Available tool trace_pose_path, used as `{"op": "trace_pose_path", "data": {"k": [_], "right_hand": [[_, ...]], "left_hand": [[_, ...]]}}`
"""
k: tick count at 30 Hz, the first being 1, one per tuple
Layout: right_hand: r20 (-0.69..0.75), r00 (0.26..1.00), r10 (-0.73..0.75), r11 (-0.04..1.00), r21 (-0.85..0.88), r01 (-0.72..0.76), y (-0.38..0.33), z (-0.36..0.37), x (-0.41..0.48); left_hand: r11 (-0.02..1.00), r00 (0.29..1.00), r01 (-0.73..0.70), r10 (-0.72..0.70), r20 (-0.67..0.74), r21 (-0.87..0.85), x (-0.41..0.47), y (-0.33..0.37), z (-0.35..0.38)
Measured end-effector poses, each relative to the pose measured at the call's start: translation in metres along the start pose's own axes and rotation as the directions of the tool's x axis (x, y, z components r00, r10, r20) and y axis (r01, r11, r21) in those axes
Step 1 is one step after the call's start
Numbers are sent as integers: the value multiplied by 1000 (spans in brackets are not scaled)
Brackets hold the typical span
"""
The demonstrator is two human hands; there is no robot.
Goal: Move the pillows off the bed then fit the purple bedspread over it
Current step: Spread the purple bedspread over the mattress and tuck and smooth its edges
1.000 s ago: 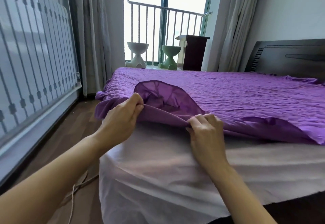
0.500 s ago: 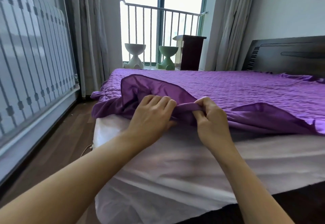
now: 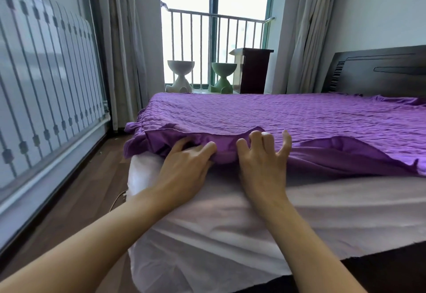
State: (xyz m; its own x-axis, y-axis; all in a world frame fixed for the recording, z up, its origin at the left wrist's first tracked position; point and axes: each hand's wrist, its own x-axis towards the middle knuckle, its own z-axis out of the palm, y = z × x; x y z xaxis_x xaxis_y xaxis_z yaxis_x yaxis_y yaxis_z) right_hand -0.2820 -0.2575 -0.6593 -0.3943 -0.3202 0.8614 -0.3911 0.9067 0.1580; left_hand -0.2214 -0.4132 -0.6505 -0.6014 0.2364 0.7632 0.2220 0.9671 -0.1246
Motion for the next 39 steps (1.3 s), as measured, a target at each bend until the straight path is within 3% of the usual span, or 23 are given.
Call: {"op": "trace_pose_path", "data": {"k": [7, 10, 12, 16, 22, 26, 30, 35, 39], "right_hand": [[-279, 959, -56, 993, -117, 24, 12, 4, -4], [-387, 915, -113, 993, -81, 89, 13, 1, -6], [-415, 900, -132, 991, -68, 113, 13, -3, -7], [-432, 890, -143, 989, -32, 144, 13, -9, -7], [-461, 880, -114, 993, -28, 114, 10, -11, 4], [-427, 898, -100, 995, -33, 96, 14, -4, 10], [-364, 930, -56, 997, 26, 70, 14, 0, 14], [-192, 981, 31, 998, 52, -21, 29, -1, 12], [-67, 998, -12, 1000, 16, 13, 31, -2, -2]], "left_hand": [[999, 999, 3, -1, -36, 47, 7, 6, 11], [983, 994, -66, 79, -71, 174, 16, 15, 14], [953, 984, -81, 124, -131, 290, 20, 25, 16], [919, 913, 14, 148, -380, 394, 31, 21, 24], [918, 890, 40, 147, -433, 395, 49, 12, 24], [905, 915, 116, 63, -399, 409, 48, 6, 13], [880, 937, 90, 83, -338, 466, 44, 7, 9], [820, 945, 82, 116, -305, 567, 36, -17, 1], [752, 972, 134, 27, -234, 645, 8, -45, -8]]}}
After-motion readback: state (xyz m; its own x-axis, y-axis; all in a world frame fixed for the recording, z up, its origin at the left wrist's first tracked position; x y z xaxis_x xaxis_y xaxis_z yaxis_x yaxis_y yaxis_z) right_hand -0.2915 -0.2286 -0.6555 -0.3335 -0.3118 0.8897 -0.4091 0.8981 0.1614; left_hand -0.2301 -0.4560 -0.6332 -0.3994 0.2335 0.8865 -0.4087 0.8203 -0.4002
